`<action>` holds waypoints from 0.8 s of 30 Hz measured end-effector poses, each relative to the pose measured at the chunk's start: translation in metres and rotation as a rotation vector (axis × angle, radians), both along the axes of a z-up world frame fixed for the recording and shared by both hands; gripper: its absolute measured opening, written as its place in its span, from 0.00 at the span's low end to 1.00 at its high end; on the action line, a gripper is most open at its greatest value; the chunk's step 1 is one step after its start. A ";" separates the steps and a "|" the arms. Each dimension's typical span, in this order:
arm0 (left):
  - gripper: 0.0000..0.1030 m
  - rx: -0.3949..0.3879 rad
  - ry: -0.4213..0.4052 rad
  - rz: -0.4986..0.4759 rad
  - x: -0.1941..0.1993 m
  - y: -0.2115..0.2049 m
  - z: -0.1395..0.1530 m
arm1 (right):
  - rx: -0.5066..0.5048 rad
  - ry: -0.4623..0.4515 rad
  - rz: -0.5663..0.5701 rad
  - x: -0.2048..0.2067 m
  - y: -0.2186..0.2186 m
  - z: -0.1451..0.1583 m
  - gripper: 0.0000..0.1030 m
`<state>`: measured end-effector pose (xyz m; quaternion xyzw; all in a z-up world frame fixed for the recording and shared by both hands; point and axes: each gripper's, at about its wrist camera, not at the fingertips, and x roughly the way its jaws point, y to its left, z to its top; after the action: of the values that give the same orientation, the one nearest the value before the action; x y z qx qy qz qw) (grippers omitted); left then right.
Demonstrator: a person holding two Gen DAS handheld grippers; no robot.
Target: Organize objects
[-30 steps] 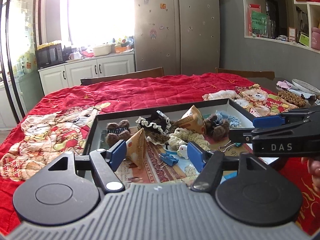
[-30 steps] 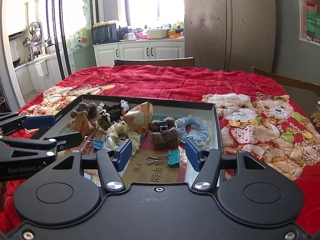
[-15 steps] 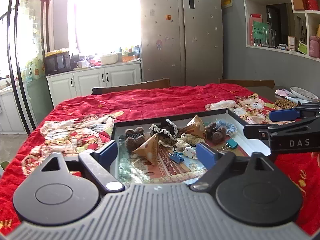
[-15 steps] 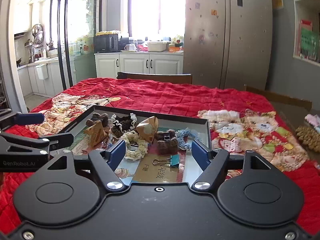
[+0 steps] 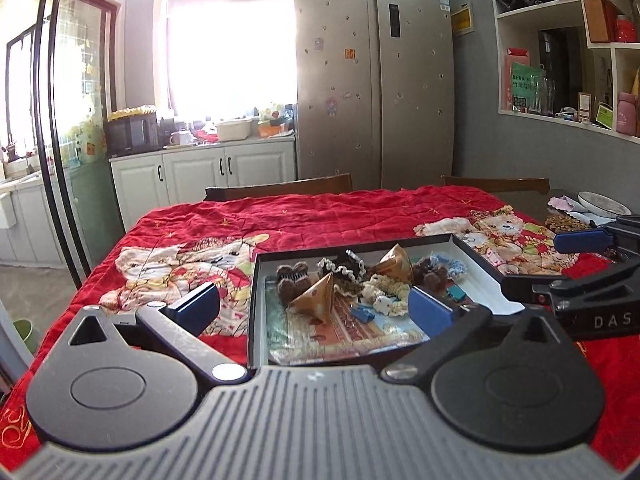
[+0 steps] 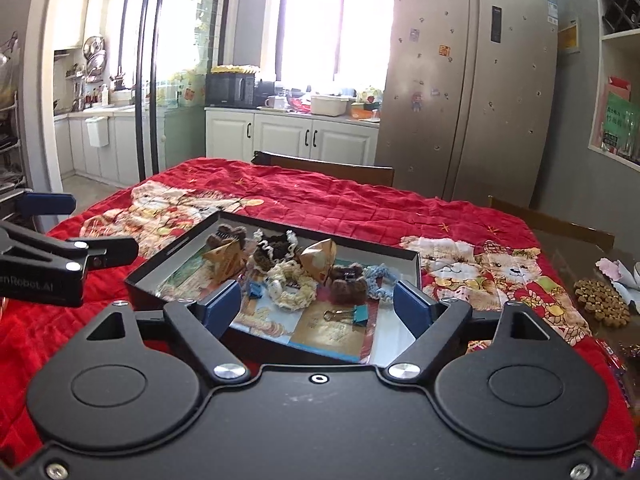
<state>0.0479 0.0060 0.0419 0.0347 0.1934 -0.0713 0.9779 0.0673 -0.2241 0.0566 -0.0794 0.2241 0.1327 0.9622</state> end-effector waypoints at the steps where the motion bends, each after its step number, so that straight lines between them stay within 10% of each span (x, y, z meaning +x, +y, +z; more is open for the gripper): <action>1: 1.00 0.001 0.002 0.003 -0.003 0.001 0.001 | -0.004 0.002 0.002 -0.003 0.000 0.000 0.81; 24: 1.00 -0.027 0.100 0.022 -0.047 0.010 -0.013 | 0.071 0.086 -0.067 -0.065 -0.024 -0.015 0.89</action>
<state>0.0010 0.0161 0.0288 0.0157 0.2414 -0.0648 0.9681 0.0028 -0.2479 0.0413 -0.0319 0.2629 0.1115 0.9578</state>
